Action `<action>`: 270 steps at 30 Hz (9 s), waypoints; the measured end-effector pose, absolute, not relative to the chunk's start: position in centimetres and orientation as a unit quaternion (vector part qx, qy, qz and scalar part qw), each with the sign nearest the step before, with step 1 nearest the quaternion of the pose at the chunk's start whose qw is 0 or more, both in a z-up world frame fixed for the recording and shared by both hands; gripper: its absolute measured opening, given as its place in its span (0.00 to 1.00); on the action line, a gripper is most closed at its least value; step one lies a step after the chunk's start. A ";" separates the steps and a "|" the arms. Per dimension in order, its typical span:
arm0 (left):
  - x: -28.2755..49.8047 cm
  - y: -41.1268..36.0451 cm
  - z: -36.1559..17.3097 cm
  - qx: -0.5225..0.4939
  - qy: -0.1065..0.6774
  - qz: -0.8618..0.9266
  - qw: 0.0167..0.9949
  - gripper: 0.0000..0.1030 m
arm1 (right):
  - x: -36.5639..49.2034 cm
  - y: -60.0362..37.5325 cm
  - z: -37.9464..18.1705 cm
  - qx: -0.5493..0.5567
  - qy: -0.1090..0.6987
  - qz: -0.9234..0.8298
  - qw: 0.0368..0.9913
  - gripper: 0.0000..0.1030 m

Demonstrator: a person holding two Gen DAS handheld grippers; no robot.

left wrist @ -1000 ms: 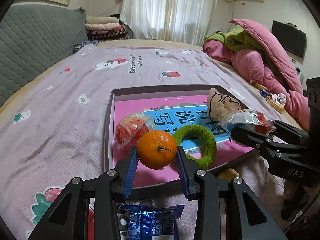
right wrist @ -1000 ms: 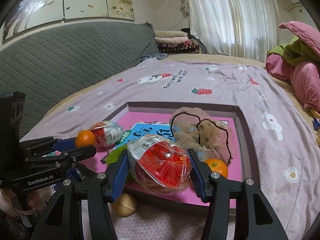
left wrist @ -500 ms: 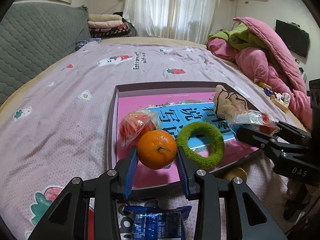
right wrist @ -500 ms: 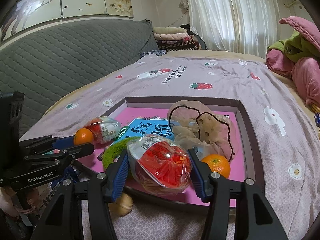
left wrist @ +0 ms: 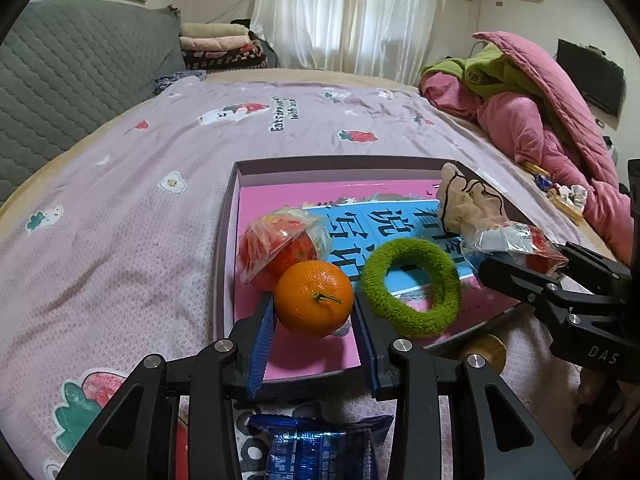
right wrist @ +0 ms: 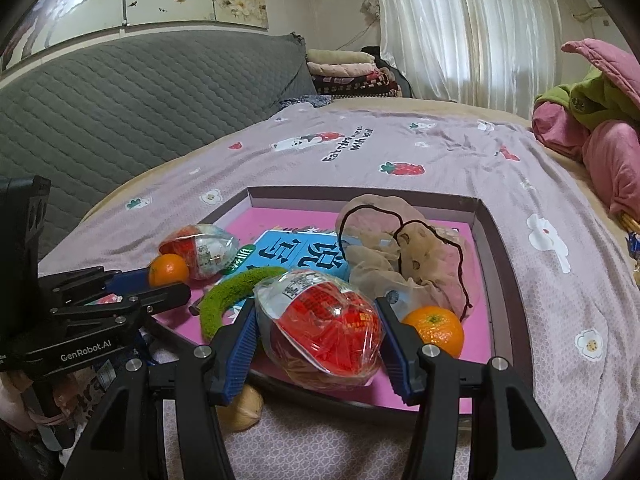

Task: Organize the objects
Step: 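Lower orange with left gripper while right gripper lowers candy egg into tray, then open left gripper releasing orange while right gripper releases candy egg on book, then withdraw both grippers from the tray toward the blue snack packet and walnut, then close left gripper on blue snack packet while right gripper closes on walnut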

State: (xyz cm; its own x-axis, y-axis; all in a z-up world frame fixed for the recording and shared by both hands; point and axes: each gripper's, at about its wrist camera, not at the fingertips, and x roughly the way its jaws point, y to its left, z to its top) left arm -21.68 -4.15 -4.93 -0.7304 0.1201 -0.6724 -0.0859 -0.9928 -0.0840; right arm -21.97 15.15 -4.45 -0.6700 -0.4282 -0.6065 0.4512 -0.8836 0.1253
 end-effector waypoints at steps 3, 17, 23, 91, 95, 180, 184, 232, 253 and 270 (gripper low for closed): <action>-21.8 -4.3 -5.1 -0.364 -0.024 0.930 0.054 0.38 | -22.1 15.2 -4.6 0.330 0.017 -0.913 0.238 0.55; -22.1 -4.4 -5.3 -0.364 -0.027 0.929 0.052 0.38 | -22.7 14.7 -5.1 0.332 0.033 -0.914 0.230 0.55; -22.4 -4.3 -5.4 -0.365 -0.028 0.929 0.053 0.38 | -22.8 14.4 -5.3 0.333 0.042 -0.913 0.232 0.55; -22.8 -4.4 -5.2 -0.389 -0.051 0.917 0.069 0.38 | -22.4 13.6 -5.4 0.340 0.059 -0.907 0.242 0.61; -22.6 -4.5 -5.1 -0.389 -0.051 0.917 0.070 0.38 | -22.4 13.6 -5.2 0.338 0.060 -0.908 0.241 0.61; -8.7 -4.3 0.4 -0.352 -0.018 0.936 0.006 0.72 | -11.4 15.6 1.4 0.259 0.015 -0.937 0.233 0.86; -8.6 -4.0 -0.3 -0.356 -0.007 0.935 0.008 0.72 | -11.3 14.9 0.7 0.271 0.023 -0.933 0.235 0.86; -12.2 -4.5 -6.2 -0.411 -0.037 0.911 0.018 0.72 | -13.4 13.6 -6.0 0.346 0.047 -0.913 0.211 0.86; -14.0 -4.8 -6.9 -0.413 -0.041 0.910 0.011 0.72 | -15.7 12.2 -6.4 0.359 0.060 -0.911 0.194 0.85; -15.0 -4.2 -7.5 -0.409 -0.031 0.912 0.014 0.66 | -16.6 11.4 -7.4 0.380 0.068 -0.904 0.184 0.41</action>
